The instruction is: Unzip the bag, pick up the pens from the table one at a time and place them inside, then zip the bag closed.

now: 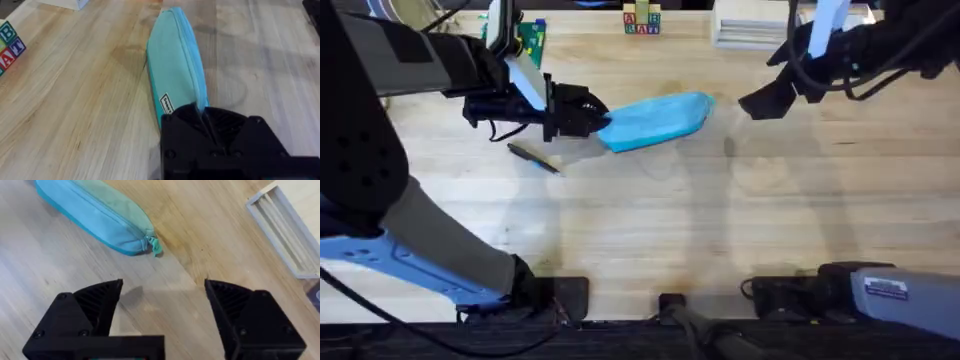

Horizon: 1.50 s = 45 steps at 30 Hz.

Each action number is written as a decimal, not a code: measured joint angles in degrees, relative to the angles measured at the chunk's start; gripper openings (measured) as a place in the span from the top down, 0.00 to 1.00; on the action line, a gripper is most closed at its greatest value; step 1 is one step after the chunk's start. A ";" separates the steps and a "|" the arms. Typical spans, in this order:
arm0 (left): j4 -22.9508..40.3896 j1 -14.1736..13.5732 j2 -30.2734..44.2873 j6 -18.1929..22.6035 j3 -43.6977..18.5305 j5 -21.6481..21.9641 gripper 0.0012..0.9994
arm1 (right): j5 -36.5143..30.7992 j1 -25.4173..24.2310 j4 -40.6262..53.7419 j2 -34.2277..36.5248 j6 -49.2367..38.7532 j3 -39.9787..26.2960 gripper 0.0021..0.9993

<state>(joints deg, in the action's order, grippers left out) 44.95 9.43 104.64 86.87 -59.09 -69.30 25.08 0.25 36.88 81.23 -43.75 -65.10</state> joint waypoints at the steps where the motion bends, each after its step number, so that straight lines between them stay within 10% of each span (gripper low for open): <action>1: 0.00 0.00 0.00 0.00 0.00 0.02 0.96 | 0.00 0.00 0.00 0.00 -0.02 0.00 0.00; 23: 0.24 0.00 0.00 0.00 0.00 0.00 0.96 | 10.77 -6.20 0.40 0.50 -6.45 -0.02 0.00; 45: 0.24 0.02 0.00 0.00 0.00 0.00 0.96 | 17.61 -6.73 -3.07 17.78 -14.11 -0.11 0.00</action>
<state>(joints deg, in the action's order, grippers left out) 45.19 9.45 104.64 86.87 -59.09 -69.30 42.69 -6.48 33.82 99.01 -57.86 -65.21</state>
